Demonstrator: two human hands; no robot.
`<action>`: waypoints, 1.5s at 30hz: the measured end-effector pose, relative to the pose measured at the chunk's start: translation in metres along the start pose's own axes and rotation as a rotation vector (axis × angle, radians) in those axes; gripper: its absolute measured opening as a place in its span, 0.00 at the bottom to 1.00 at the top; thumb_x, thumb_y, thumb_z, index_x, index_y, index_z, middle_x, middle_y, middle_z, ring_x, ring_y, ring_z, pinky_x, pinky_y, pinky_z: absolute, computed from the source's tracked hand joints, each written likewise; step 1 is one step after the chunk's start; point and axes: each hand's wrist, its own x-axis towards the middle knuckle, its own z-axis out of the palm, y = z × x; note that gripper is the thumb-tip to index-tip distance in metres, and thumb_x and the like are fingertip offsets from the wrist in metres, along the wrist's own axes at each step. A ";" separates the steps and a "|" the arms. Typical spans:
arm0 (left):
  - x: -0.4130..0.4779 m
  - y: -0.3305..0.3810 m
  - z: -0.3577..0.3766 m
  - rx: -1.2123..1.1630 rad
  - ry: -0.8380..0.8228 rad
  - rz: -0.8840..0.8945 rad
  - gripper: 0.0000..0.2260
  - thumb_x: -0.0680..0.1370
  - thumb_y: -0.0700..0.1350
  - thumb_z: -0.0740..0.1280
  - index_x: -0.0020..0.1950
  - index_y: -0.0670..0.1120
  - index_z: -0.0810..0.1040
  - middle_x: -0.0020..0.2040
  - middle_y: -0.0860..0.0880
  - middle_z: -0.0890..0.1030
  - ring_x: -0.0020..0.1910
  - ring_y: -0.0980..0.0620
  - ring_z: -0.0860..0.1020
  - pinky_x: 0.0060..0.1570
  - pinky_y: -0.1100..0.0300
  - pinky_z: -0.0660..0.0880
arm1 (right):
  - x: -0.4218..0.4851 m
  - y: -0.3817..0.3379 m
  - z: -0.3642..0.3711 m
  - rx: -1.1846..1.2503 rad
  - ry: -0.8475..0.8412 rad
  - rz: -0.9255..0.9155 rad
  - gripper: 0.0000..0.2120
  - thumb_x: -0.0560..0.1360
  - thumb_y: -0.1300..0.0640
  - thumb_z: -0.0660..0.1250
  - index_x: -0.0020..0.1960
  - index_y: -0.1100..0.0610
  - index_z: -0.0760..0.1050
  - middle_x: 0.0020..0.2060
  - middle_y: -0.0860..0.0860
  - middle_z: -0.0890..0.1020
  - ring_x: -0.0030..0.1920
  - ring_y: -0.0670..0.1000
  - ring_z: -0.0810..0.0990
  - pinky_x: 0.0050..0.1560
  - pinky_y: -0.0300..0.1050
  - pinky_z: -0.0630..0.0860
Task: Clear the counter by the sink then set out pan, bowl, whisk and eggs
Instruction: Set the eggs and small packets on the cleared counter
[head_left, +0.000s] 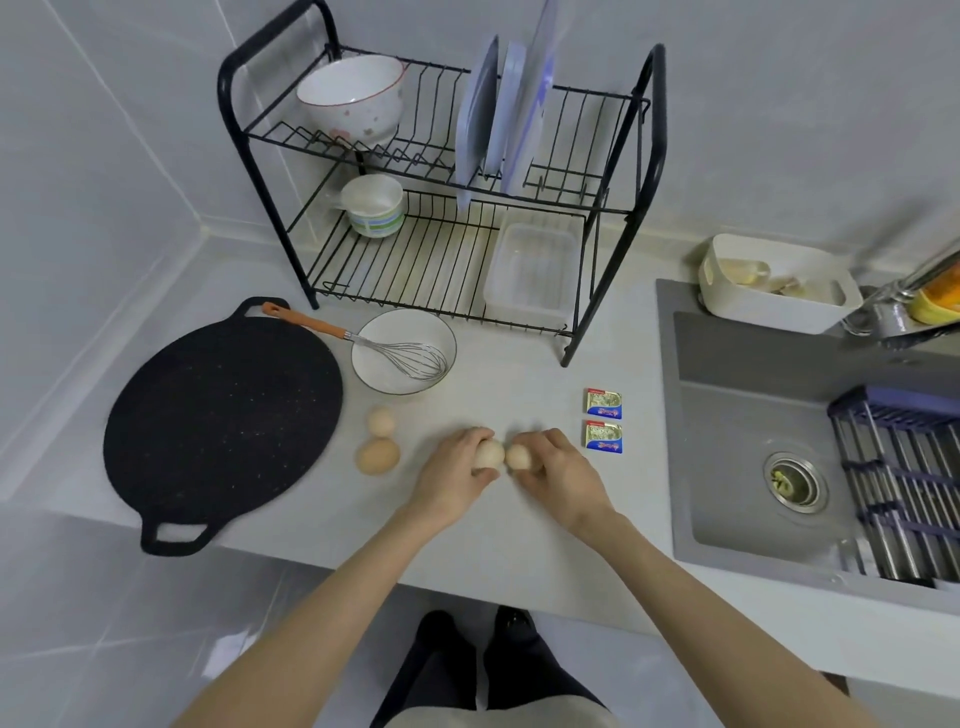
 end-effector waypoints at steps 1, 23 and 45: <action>0.000 -0.001 -0.001 -0.009 -0.006 -0.005 0.24 0.73 0.44 0.71 0.68 0.46 0.70 0.64 0.47 0.75 0.64 0.47 0.72 0.61 0.60 0.66 | 0.000 -0.001 -0.002 -0.026 -0.003 0.003 0.17 0.76 0.49 0.65 0.64 0.48 0.72 0.59 0.49 0.73 0.54 0.53 0.77 0.47 0.48 0.76; -0.039 -0.078 -0.065 0.019 0.235 -0.204 0.22 0.70 0.49 0.74 0.63 0.50 0.75 0.59 0.49 0.74 0.59 0.49 0.73 0.52 0.60 0.69 | 0.032 -0.097 0.018 -0.222 -0.073 -0.322 0.19 0.76 0.58 0.61 0.67 0.50 0.70 0.63 0.50 0.74 0.59 0.55 0.72 0.60 0.50 0.69; -0.086 -0.120 -0.096 -0.181 0.310 -0.267 0.18 0.65 0.45 0.78 0.52 0.52 0.77 0.48 0.57 0.78 0.48 0.55 0.75 0.45 0.64 0.69 | 0.064 -0.142 0.093 -0.263 -0.109 -0.291 0.19 0.79 0.58 0.56 0.70 0.49 0.65 0.60 0.54 0.70 0.59 0.58 0.71 0.50 0.49 0.72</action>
